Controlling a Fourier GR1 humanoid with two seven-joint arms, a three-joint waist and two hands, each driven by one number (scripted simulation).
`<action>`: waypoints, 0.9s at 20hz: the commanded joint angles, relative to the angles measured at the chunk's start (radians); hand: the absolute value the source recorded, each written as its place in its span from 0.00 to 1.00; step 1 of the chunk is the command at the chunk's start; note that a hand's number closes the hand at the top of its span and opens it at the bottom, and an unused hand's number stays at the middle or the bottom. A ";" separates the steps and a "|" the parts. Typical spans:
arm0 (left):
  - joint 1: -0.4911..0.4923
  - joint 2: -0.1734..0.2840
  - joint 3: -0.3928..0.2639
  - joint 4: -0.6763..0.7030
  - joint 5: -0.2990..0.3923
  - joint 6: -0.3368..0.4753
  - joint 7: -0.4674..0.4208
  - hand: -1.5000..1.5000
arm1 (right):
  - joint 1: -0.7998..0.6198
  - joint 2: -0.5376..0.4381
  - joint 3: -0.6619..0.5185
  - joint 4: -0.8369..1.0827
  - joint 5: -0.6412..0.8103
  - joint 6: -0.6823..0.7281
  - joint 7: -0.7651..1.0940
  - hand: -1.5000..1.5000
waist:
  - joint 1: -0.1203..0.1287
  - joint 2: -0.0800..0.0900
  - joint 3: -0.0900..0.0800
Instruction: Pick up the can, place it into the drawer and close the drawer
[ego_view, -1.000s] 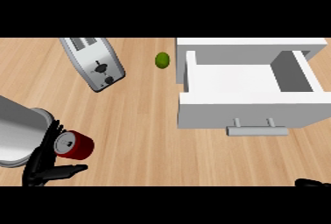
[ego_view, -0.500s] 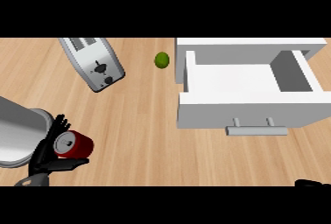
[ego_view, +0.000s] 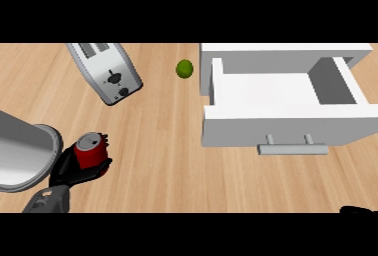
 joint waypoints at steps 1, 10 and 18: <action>0.007 0.003 -0.017 0.003 0.012 -0.068 -0.030 1.00 | 0.087 0.040 0.020 -0.081 0.008 0.021 -0.009 0.00 | 0.000 -0.001 0.000; -0.162 -0.130 -0.002 0.003 0.051 0.114 0.062 1.00 | 0.025 0.007 -0.007 -0.005 0.017 0.023 -0.017 0.00 | -0.005 0.000 0.000; -0.282 -0.213 0.029 0.021 0.094 0.301 0.070 1.00 | -0.021 -0.001 -0.006 -0.044 0.048 -0.013 0.030 0.00 | -0.002 0.001 -0.001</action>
